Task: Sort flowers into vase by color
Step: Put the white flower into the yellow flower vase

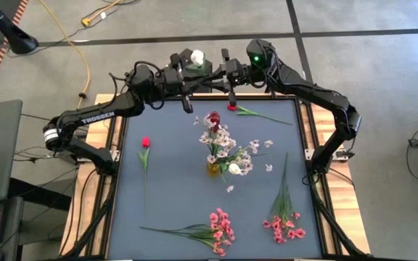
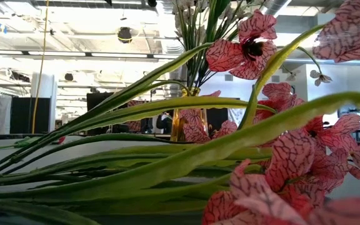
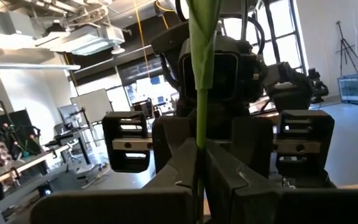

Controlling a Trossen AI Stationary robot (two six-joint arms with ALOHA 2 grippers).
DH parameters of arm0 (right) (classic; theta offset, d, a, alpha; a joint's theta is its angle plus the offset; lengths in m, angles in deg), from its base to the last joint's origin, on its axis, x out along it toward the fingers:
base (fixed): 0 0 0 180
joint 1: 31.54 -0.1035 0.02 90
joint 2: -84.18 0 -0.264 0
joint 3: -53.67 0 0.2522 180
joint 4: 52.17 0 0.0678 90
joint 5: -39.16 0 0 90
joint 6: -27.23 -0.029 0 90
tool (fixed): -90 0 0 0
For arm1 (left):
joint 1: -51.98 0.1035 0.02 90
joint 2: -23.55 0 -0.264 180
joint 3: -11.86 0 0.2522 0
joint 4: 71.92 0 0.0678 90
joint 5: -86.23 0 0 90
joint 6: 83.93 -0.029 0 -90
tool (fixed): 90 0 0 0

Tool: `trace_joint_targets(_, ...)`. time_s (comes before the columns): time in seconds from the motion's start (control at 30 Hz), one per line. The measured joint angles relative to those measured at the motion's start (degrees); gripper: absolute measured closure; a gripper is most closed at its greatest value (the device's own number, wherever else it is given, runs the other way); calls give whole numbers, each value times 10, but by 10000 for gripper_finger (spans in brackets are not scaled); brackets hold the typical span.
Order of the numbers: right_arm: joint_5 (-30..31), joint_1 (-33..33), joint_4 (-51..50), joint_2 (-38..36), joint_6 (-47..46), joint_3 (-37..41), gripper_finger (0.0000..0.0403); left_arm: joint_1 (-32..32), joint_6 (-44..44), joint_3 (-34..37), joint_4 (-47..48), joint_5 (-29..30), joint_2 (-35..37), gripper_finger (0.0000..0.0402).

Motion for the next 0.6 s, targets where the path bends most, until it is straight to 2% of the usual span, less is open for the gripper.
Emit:
trace_joint_targets(0.13,0,9,-15,-12,2,0,233,10,-2,0,3,0,17,401)
trace_joint_targets(0.27,0,34,-49,-38,2,0,177,28,-2,0,41,9,63,401)
trace_joint_targets(0.4,6,64,-131,-73,-2,0,150,39,10,0,116,7,129,401)
trace_joint_targets(0.5,17,86,-209,-96,-3,0,148,39,41,0,168,-33,183,401)
trace_joint_targets(0.6,18,102,-286,-112,-3,0,148,29,78,0,221,-113,228,401)
